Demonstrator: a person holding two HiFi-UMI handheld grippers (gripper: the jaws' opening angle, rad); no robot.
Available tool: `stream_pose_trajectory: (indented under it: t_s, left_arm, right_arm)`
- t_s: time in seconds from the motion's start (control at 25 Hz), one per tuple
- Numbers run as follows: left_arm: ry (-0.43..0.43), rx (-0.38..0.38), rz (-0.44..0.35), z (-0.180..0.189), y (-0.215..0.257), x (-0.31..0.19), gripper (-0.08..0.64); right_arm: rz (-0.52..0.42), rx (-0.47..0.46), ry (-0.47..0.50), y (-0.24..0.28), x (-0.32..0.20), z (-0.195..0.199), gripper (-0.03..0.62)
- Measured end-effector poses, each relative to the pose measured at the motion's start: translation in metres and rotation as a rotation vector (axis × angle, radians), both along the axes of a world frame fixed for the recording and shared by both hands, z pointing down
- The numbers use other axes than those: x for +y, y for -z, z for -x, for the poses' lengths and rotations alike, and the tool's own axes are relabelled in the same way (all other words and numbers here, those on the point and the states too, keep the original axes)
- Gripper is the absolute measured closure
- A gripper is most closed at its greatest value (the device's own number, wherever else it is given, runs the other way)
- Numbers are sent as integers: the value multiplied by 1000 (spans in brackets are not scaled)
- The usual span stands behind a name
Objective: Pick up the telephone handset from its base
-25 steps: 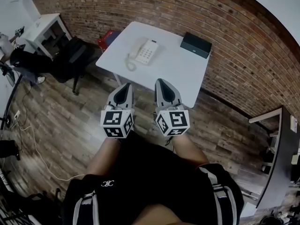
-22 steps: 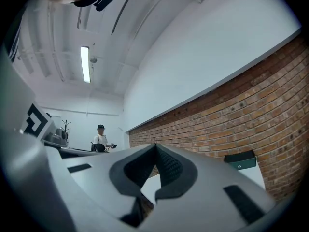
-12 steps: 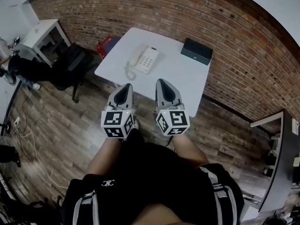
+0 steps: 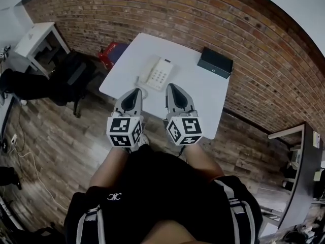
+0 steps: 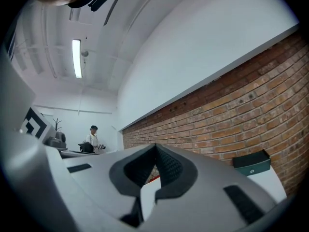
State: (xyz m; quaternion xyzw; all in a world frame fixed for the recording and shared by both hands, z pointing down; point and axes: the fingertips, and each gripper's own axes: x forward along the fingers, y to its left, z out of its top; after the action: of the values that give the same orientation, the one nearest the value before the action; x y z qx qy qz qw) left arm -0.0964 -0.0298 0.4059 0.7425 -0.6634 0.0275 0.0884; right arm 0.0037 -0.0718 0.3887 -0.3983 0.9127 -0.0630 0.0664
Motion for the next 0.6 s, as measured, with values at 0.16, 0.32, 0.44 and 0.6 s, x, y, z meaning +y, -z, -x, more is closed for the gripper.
stream_pose_trajectory:
  t_s: [0.16,0.32,0.44,0.6]
  left_arm:
    - [-38,5,18,22,-1,-39,558]
    - [-86,4,41,46,-6,-78,558]
    - [-121,11,64,61,-13,-108,558]
    - [-163,21,77,75,-18,-136,558]
  right_arm:
    - [7,19,-30,0,-35,21,594]
    - [11,34,-75,1,-72,43,594]
    - [23,54,-110,-3,-101,58,594]
    - [48,78,-147,-10,-130,69,594]
